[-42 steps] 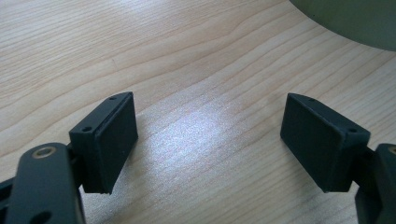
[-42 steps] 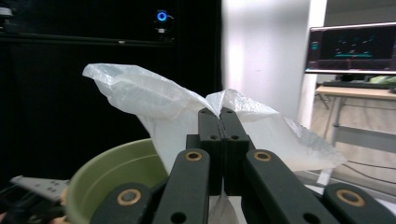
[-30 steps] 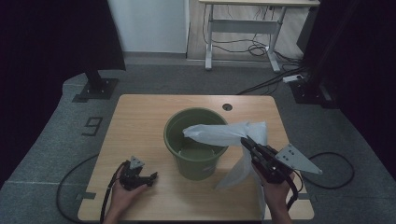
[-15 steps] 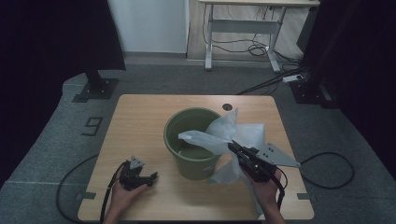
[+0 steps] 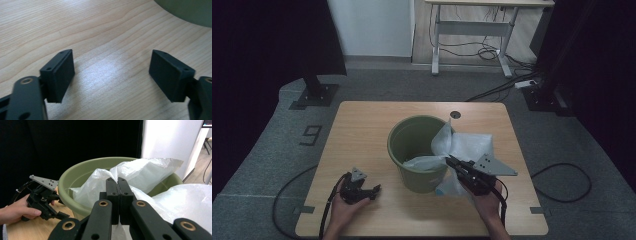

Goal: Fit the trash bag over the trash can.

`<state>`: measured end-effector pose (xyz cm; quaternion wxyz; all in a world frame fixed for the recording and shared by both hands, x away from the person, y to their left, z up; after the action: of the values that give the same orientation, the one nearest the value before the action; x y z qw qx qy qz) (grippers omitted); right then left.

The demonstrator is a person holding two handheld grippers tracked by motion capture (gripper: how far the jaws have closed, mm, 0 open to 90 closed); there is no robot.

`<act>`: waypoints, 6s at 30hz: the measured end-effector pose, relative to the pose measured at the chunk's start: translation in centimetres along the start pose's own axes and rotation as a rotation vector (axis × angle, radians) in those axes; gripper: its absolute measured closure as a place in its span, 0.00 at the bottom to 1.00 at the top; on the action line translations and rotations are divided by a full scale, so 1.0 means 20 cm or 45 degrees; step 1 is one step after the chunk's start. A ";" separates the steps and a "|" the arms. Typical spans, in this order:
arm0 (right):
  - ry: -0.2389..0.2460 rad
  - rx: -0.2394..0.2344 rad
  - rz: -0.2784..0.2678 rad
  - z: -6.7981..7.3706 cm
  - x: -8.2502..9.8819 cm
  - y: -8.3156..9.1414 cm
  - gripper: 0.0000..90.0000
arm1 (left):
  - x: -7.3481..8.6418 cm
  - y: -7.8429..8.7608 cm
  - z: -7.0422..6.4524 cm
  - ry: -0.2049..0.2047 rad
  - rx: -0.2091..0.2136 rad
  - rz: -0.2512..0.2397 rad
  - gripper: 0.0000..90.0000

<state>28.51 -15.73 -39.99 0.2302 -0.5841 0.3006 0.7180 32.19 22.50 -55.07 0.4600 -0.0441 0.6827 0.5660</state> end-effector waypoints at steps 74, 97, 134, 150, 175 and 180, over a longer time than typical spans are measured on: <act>0.010 -0.054 -0.007 0.04 -0.12 -0.01 0.98 | -0.86 0.44 -0.46 -0.304 0.482 -0.505 0.79; -0.153 0.125 -0.078 0.15 0.15 0.34 0.37 | -0.86 0.43 -0.43 -0.184 0.495 -0.518 1.00; -0.066 0.395 -0.111 -0.09 0.10 0.26 0.99 | -0.82 0.48 -0.40 -0.190 0.517 -0.549 1.00; 0.094 0.242 -0.223 -0.03 -0.22 0.15 0.99 | -0.85 0.56 -0.38 -0.287 0.444 -0.620 0.58; 0.113 0.068 -0.147 0.01 -0.09 0.11 0.99 | -0.96 0.49 -0.48 -0.353 0.370 -0.482 0.88; 0.104 0.022 -0.152 0.02 -0.09 0.12 0.98 | -0.93 0.48 -0.45 -0.317 0.419 -0.495 0.99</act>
<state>26.94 -17.18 -37.87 0.2651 -0.6277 0.2806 0.6760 32.07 10.11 -35.90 0.6413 -0.0291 0.6824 0.3495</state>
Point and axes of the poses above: each handheld gripper's, and its own axes: y roughly backward along the jaws, x roughly out of its underside, z roughly to its left, the point moved 1 cm from there along -y, roughly forward along the jaws, and after that the axes turned 6 degrees about -y, right-handed, at the moved point
